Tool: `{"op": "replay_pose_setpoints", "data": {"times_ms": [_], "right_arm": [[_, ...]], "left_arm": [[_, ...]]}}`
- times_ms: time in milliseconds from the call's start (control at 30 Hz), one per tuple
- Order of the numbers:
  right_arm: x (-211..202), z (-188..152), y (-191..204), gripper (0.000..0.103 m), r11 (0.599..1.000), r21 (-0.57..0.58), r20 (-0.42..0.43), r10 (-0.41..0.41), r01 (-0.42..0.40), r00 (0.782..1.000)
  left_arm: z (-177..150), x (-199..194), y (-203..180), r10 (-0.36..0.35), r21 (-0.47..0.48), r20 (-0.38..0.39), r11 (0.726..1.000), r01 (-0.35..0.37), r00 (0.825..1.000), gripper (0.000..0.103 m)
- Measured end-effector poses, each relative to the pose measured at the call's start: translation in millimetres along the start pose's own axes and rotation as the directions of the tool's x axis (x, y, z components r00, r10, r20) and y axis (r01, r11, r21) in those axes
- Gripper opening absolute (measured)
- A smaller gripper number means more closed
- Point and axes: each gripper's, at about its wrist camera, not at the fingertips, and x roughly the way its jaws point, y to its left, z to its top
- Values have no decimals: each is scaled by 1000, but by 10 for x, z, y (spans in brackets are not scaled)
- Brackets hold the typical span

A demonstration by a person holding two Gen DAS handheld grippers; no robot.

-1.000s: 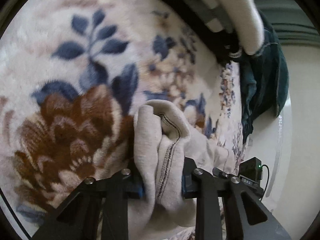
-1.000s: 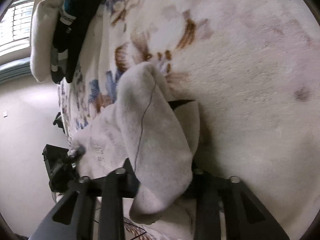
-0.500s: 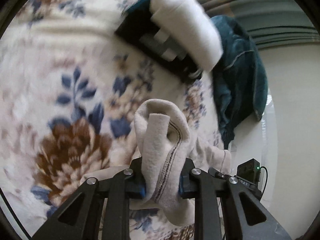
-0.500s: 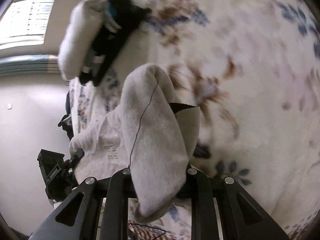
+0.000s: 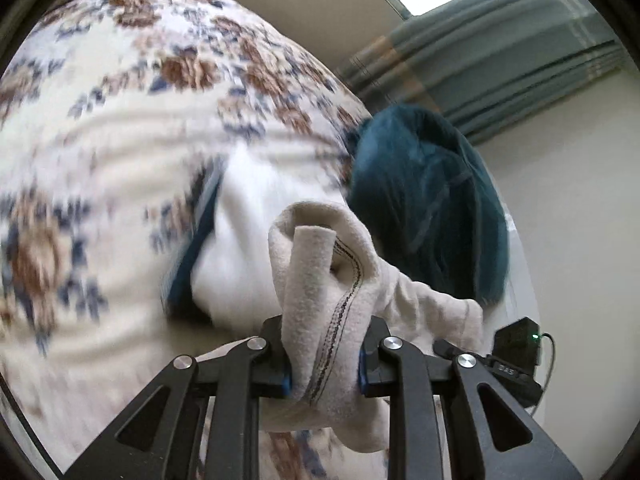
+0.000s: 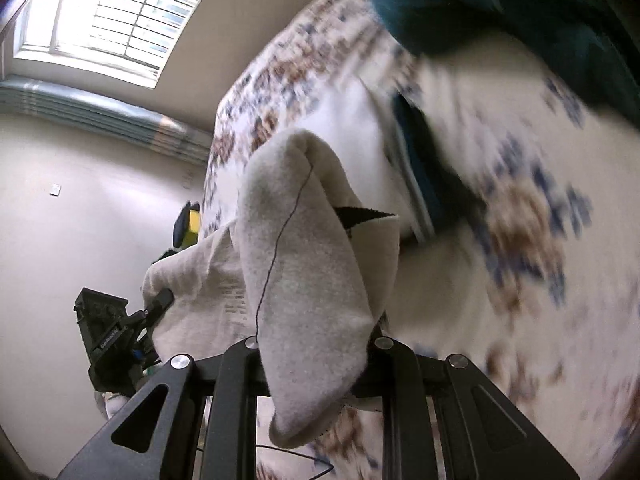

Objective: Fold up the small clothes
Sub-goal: 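Lift the folded shirt with both tools and carry it onto the clothes stack, then open both tools to release the shirt on the stack and pull back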

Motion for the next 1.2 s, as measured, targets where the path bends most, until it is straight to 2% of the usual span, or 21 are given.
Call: {"op": "replay_pose_setpoints", "data": {"times_ms": [133, 233, 367, 433, 467, 500, 533, 567, 600, 633, 733, 800, 833, 867, 933, 1000, 1067, 1100, 1200], "right_arm": [[469, 771, 229, 21, 1000, -16, 7, -15, 15, 1000], [853, 1269, 286, 21, 998, -20, 4, -67, 67, 998], [1212, 1622, 239, 21, 990, -28, -30, -140, 139, 990], [1304, 1697, 177, 22, 986, -29, -53, -163, 161, 985], [1328, 1726, 151, 23, 984, -31, -59, -175, 173, 983], [1352, 1757, 132, 29, 982, -30, -71, -188, 186, 980], [1351, 1756, 128, 36, 979, -30, -82, -201, 200, 976], [1341, 1747, 130, 42, 970, -49, -88, -241, 238, 966], [1304, 1735, 166, 51, 952, -84, -67, -299, 293, 952], [1224, 1650, 205, 54, 935, -113, -38, -341, 335, 939], [1080, 1529, 224, 54, 902, -142, 11, -411, 408, 912], [1029, 1445, 197, 54, 897, -147, 12, -421, 418, 907], [1037, 1385, 164, 54, 885, -146, 1, -448, 443, 894], [1048, 1345, 138, 54, 879, -144, -3, -460, 455, 888], [1099, 1288, 91, 54, 861, -139, -15, -495, 489, 869], [1126, 1226, 104, 54, 842, -150, -8, -525, 518, 851], [1131, 1173, 193, 54, 818, -163, 14, -557, 552, 830], [1112, 1150, 243, 59, 806, -169, 30, -571, 567, 821], [990, 975, 524, 85, 730, -199, 127, -642, 654, 756]], "left_arm": [[609, 369, 165, 59, 0, -8, 998, -59, 998, 20], [926, 762, 332, 117, 2, -51, 993, -117, 992, 21], [1025, 1062, 507, 196, 7, -124, 980, -197, 973, 26], [998, 1078, 530, 206, 15, -142, 978, -206, 968, 27], [969, 1051, 524, 212, 28, -133, 977, -211, 968, 32], [944, 1005, 501, 233, 45, -121, 972, -229, 965, 44], [886, 947, 467, 287, 77, -103, 957, -280, 952, 52], [854, 917, 448, 329, 99, -93, 942, -320, 940, 70], [784, 876, 406, 374, 134, -77, 922, -362, 924, 79], [753, 853, 386, 386, 153, -67, 915, -373, 920, 80], [558, 821, 335, 453, 236, -49, 871, -430, 890, 81], [489, 861, 382, 486, 254, -60, 852, -457, 872, 83], [443, 897, 439, 506, 253, -76, 843, -474, 859, 83], [411, 908, 483, 516, 243, -85, 840, -485, 852, 84], [368, 893, 525, 515, 216, -93, 846, -488, 852, 84], [335, 856, 487, 528, 211, -77, 838, -504, 846, 84], [302, 803, 361, 563, 227, -47, 811, -540, 825, 84], [276, 765, 268, 584, 239, -23, 791, -563, 811, 88], [196, 685, 69, 622, 264, 24, 751, -605, 783, 99]]}}
